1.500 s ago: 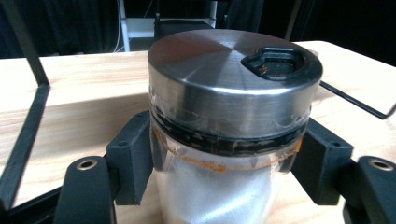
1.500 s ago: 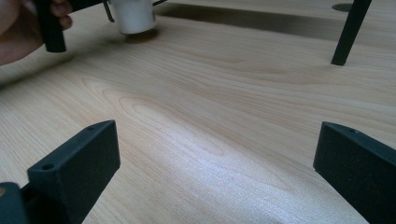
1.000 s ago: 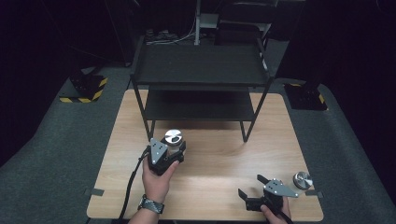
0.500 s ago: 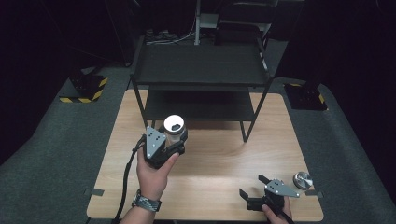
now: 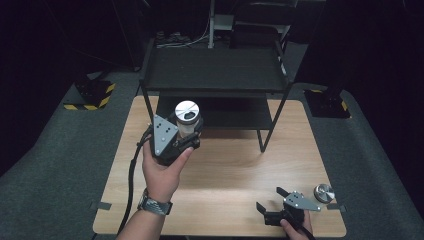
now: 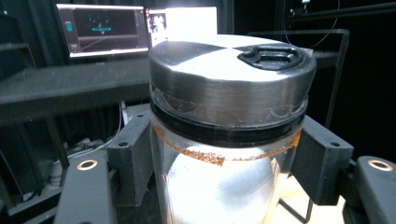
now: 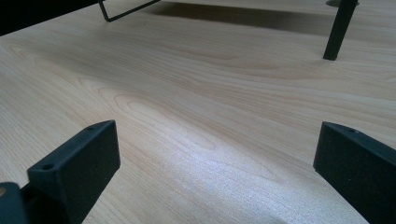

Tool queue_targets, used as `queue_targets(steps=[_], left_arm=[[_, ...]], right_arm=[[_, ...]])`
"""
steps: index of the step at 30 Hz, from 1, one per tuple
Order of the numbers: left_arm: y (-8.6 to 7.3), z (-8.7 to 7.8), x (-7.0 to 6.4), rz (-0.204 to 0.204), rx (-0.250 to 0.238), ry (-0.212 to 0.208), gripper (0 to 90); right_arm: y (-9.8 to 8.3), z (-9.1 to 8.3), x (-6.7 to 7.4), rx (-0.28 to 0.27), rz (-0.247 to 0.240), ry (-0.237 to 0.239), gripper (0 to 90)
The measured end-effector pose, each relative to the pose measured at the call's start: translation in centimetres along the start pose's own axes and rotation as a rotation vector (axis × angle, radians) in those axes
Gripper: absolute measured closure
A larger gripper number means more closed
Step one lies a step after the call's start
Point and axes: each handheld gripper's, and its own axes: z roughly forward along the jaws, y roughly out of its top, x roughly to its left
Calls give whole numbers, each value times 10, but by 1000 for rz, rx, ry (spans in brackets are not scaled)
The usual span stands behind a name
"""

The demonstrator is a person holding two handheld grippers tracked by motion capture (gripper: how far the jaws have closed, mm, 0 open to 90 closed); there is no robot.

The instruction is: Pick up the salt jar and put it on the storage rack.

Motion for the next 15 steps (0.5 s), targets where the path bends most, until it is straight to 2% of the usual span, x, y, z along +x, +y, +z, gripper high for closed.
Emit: queue_targets(steps=[9,15], left_arm=[[22,13,-1,10,-28,6,312],[39,27,1,6,-42,11,312]], right_arm=[[-1,0,-1,-7,5,1,1],[-1,-1,-2,-8,4,4,1]])
